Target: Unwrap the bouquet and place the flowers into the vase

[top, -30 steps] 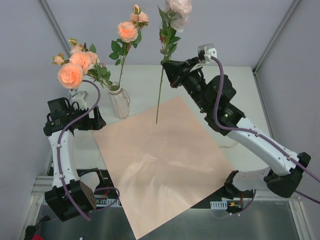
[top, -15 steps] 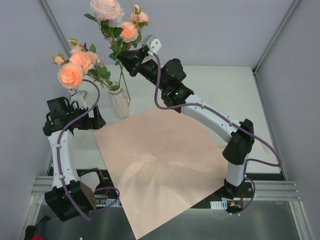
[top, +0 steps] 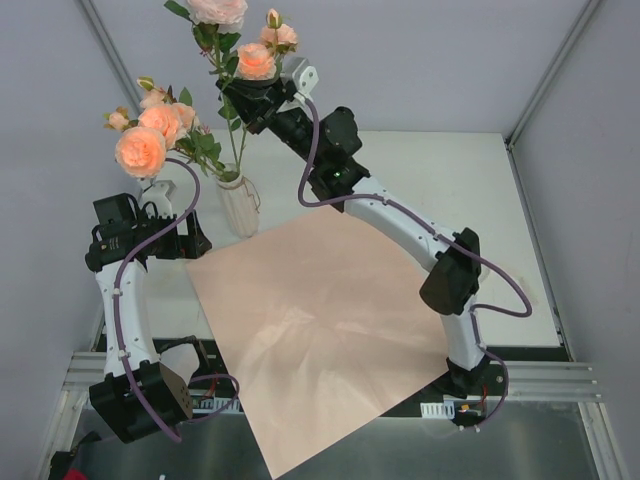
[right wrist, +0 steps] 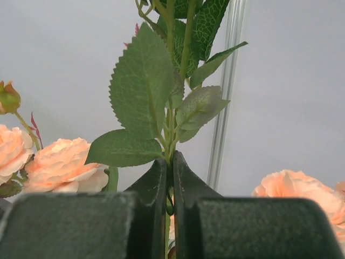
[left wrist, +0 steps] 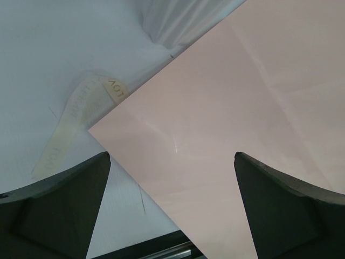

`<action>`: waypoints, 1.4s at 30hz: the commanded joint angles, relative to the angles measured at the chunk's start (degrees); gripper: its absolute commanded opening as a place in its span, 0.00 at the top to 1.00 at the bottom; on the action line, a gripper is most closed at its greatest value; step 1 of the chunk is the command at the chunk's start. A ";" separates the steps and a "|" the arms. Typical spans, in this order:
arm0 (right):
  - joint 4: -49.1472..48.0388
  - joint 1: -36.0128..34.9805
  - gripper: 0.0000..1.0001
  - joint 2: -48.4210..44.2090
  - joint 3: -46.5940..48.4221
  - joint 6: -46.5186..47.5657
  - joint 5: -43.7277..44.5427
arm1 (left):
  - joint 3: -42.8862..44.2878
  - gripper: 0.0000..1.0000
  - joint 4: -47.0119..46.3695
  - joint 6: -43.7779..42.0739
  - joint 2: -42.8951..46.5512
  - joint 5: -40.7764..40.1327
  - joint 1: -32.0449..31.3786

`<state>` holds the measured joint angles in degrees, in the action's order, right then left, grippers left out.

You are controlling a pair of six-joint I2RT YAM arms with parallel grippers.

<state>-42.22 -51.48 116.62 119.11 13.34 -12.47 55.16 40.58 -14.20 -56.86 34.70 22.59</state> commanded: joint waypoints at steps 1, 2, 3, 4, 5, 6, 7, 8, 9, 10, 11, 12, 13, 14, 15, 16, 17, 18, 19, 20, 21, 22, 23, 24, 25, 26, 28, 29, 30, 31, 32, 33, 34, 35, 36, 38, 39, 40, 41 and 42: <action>-6.21 0.24 0.99 2.20 6.73 -2.09 -1.24 | 0.92 0.01 0.64 -1.01 0.61 1.87 0.44; -6.12 0.16 0.99 2.73 7.53 -2.35 -1.24 | 1.09 0.01 0.64 -1.01 0.44 1.95 0.44; -6.12 0.24 0.99 3.26 8.41 -2.44 -1.24 | 1.18 0.01 0.64 -0.92 0.26 1.95 0.35; -5.95 0.24 0.99 4.40 9.29 -2.53 -1.07 | 1.27 0.01 0.64 -0.83 0.26 2.21 0.44; -5.95 0.24 0.99 4.93 10.43 -2.62 -0.98 | 1.53 0.01 0.64 -0.83 0.00 2.22 0.35; -5.95 0.16 0.99 5.54 10.96 -2.71 -0.63 | 1.71 0.01 0.64 -0.75 -0.09 2.30 0.44; -5.95 0.16 0.99 6.51 11.40 -2.71 -0.45 | 1.80 0.01 0.64 -0.66 -0.27 2.48 0.44; -5.95 0.24 0.99 7.04 12.02 -2.80 -0.28 | 2.32 0.01 0.64 -0.66 -0.53 2.57 0.44; -5.95 0.16 0.99 7.39 12.28 -2.80 -0.01 | 2.50 0.01 0.73 -0.66 -0.62 2.57 0.44; -5.95 0.16 0.99 8.18 12.29 -2.80 0.16 | 2.67 0.01 0.73 -0.66 -0.79 2.57 0.35; -6.03 0.16 0.99 8.53 12.29 -2.80 0.34 | 3.02 0.01 0.73 -0.66 -0.80 2.57 0.44; -6.04 0.16 0.99 8.80 12.29 -2.80 0.78 | 3.20 0.01 0.82 -0.66 -0.80 2.48 0.44; -6.12 0.16 0.99 9.32 12.11 -2.71 0.87 | 3.38 0.01 0.73 -0.66 -0.71 2.65 0.44; -6.56 0.24 0.99 9.68 11.85 -2.71 0.95 | 3.55 0.01 0.82 -0.66 -0.71 2.57 0.35; -6.82 0.24 0.99 9.77 11.06 -2.71 1.04 | 3.55 0.01 0.73 -0.74 -0.53 2.57 0.35; -7.00 0.16 0.99 10.03 10.62 -2.62 1.13 | 3.55 0.01 0.73 -1.01 -0.44 2.48 0.44; -7.44 0.33 0.99 10.12 10.18 -2.62 1.31 | 3.55 0.01 0.73 -1.01 -0.53 2.48 0.44; -7.62 0.33 0.99 10.21 9.66 -2.62 1.48 | 3.38 0.01 0.91 -1.18 -0.44 2.39 0.44; -7.70 0.33 0.99 10.47 8.95 -2.62 1.57 | 3.29 0.01 0.73 -1.36 -0.44 2.30 0.44; -7.88 0.33 0.99 10.65 8.60 -2.71 1.66 | 3.20 0.01 0.82 -1.45 -0.36 2.39 0.44; -7.97 0.33 0.99 10.73 8.33 -2.88 1.83 | 3.20 0.01 0.82 -1.45 -0.36 2.30 0.35; -7.97 0.42 0.99 11.00 7.72 -2.88 1.83 | 3.12 0.01 0.82 -1.45 -0.36 2.22 0.44; -7.97 0.59 0.99 11.09 7.54 -2.88 1.92 | 3.12 0.01 0.91 -1.45 -0.36 2.22 0.44; -7.88 0.60 0.99 11.17 7.19 -2.88 2.01 | 3.12 0.01 0.82 -1.45 -0.27 2.30 0.44; -7.88 0.68 0.99 11.09 6.67 -2.97 2.10 | 3.12 0.01 0.82 -1.36 -0.18 2.30 0.44; -7.79 0.68 0.99 10.91 5.44 -3.15 2.27 | 3.20 0.01 0.82 -1.36 -0.27 2.39 0.44; -7.88 0.68 0.86 9.87 3.42 -4.28 2.97 | 3.29 0.01 0.82 -1.10 -0.44 2.48 0.44; -8.32 0.68 0.76 9.33 0.10 -4.81 3.50 | 3.55 0.01 0.82 -1.10 -0.44 2.48 0.44; -8.58 0.51 0.71 8.55 -1.67 -5.43 4.29 | 3.55 0.01 0.91 -1.01 -0.53 2.39 0.44; -8.67 0.51 0.69 6.89 -3.34 -5.87 4.47 | 3.64 0.01 0.82 -0.83 -0.62 2.57 0.44; -8.32 0.42 0.67 6.00 -6.84 -6.22 4.56 | 3.82 0.01 0.82 -0.75 -0.62 2.57 0.44; -7.71 0.42 0.66 5.21 -8.18 -6.49 4.56 | 3.91 0.01 0.82 -0.83 -0.62 2.65 0.44; -6.84 0.51 0.64 3.72 -9.58 -7.01 4.56 | 3.91 0.01 0.82 -0.66 -0.62 2.66 0.53; -4.22 0.42 0.63 3.01 -10.55 -6.93 4.65 | 3.91 0.01 0.82 -0.66 -0.53 2.66 0.44; -2.54 0.33 0.62 2.13 -12.30 -6.93 4.56 | 3.99 0.01 0.82 -0.57 -0.44 2.66 0.44; 1.59 0.16 0.55 -0.42 -14.07 -6.06 4.38 | 3.73 0.01 0.91 -0.66 -0.27 2.74 0.44; 2.74 -0.02 0.45 -2.43 -16.34 -5.53 4.47 | 3.73 0.01 0.99 -0.57 -0.18 2.48 0.44; 5.89 -0.37 0.38 -3.49 -17.15 -4.91 4.30 | 3.64 0.01 0.91 -0.74 -0.01 2.48 0.44; 8.09 -0.46 0.25 -4.46 -17.94 -3.78 4.38 | 3.56 0.01 0.99 -0.75 0.08 2.31 0.44; 10.29 -0.63 0.04 -6.47 -19.08 -3.50 4.38 | 3.55 0.01 0.91 -0.92 0.17 2.22 0.44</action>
<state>-37.10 -51.29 121.80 101.45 8.01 -8.49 56.84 41.04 -14.44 -57.78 35.62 22.59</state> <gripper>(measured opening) 0.712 0.991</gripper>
